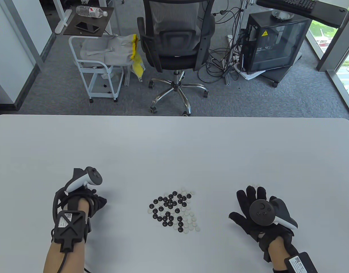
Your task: Go stone sorting task
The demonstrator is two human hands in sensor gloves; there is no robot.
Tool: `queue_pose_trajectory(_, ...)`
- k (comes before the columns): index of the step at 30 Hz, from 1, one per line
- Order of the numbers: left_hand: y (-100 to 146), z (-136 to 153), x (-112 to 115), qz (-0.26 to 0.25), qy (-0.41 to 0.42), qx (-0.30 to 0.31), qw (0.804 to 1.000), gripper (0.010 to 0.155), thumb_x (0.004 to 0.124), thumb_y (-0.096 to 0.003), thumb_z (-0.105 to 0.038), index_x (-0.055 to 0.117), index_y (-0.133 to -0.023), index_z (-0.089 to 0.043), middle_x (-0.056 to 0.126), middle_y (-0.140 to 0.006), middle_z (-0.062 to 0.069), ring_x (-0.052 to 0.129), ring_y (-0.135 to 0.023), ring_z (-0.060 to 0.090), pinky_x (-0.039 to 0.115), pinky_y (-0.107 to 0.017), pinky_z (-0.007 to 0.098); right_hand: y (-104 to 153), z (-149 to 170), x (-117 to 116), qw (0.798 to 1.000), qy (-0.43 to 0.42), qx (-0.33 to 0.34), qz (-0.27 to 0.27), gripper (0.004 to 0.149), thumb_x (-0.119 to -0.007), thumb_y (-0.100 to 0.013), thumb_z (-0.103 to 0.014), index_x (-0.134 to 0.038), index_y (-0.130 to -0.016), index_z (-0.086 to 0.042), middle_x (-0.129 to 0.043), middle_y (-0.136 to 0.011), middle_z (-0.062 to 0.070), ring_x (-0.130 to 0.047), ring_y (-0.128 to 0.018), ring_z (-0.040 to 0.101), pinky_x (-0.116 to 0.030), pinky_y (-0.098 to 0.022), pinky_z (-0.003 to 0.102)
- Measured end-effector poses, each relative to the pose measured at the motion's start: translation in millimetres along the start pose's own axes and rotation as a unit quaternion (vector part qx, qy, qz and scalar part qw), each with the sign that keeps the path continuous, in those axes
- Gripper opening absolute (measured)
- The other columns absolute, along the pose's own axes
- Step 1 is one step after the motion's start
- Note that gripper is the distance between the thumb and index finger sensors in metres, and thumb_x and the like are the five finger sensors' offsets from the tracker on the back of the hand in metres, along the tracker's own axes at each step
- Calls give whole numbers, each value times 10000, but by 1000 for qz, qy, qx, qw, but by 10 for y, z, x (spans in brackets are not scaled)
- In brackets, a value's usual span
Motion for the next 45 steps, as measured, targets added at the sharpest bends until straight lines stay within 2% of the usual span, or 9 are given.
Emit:
queue_pose_trajectory(6, -34, 223, 56, 3, 33, -10, 999, 661, 522, -504, -498, 465, -1147, -354, -141, -1082, 207, -171, -922, 522, -10, -516, 809, 2, -1, -3, 1000, -1, -1, -1, 870, -475, -636, -522, -159, -1168, 89, -14, -1086, 494, 83, -883, 697, -24, -481, 891)
queue_pose_trajectory(12, 49, 78, -34, -7, 48, 33, 998, 690, 511, -499, -509, 456, -1162, -323, -139, -1083, 221, -167, -920, 531, -2, -515, 812, -1, -5, -10, 1000, -1, -5, -5, 869, -475, -637, -522, -158, -1168, 88, -12, -1086, 493, 85, -883, 696, -24, -480, 891)
queue_pose_trajectory(16, 240, -257, -221, -38, 41, 83, 995, 701, 505, -507, -524, 486, -1172, -300, -133, -1103, 224, -172, -922, 538, -1, -520, 815, -3, -4, -12, 1000, -2, -6, -7, 869, -476, -637, -521, -158, -1167, 90, -14, -1085, 494, 85, -883, 696, -23, -480, 891)
queue_pose_trajectory(20, 367, -727, -229, -39, -9, 134, 990, 682, 516, -513, -531, 613, -1145, -293, -55, -1147, 222, -132, -945, 542, 25, -533, 816, -2, -7, -8, 1000, -2, -6, -6, 869, -477, -638, -520, -160, -1168, 91, -14, -1085, 493, 84, -883, 696, -24, -480, 891)
queue_pose_trajectory(28, 389, -1609, 112, -12, -119, 208, 971, 658, 527, -514, -524, 665, -1118, -303, -11, -1158, 219, -94, -956, 542, 48, -538, 817, 2, -7, 0, 1000, -2, -5, -3, 866, -477, -639, -519, -160, -1168, 89, -14, -1086, 492, 85, -882, 697, -23, -481, 890)
queue_pose_trajectory(33, 335, -1878, 276, -4, -153, 222, 963, 656, 522, -514, -521, 587, -1136, -324, -54, -1138, 220, -109, -946, 541, 39, -533, 819, 3, -7, 0, 1000, -1, -4, -2, 868, -479, -638, -520, -161, -1168, 89, -14, -1086, 494, 86, -883, 696, -23, -481, 890)
queue_pose_trajectory(40, 182, -1948, 434, 6, -169, 210, 963, 680, 487, -495, -532, 471, -1152, -357, -92, -1120, 225, -144, -930, 540, 28, -526, 819, 7, -11, 4, 1000, -1, -3, -1, 869, -480, -638, -521, -159, -1167, 89, -13, -1087, 491, 85, -883, 695, -23, -480, 890)
queue_pose_trajectory(42, 177, -1923, 409, 0, -161, 210, 964, 685, 486, -496, -532, 482, -1156, -348, -94, -1121, 218, -148, -930, 536, 24, -527, 817, 7, -11, 5, 1000, -1, -2, 0, 869, -480, -639, -520, -155, -1166, 90, -14, -1086, 493, 85, -883, 695, -23, -480, 890)
queue_pose_trajectory(45, 107, -1738, 255, -19, -153, 164, 974, 689, 480, -495, -534, 508, -1156, -342, -103, -1121, 211, -159, -929, 533, 12, -525, 815, 3, -8, -3, 1000, 0, -3, -2, 868, -479, -640, -519, -157, -1166, 91, -16, -1086, 493, 85, -882, 696, -23, -480, 890)
Point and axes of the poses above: the tracker on the back of each hand, its own z axis roughly to the little-finger side, its own y axis roughly from the fingertips to the wrist, x = y × z, the point moved 4 cm from there along -y, roughly from the wrist to the fingertips
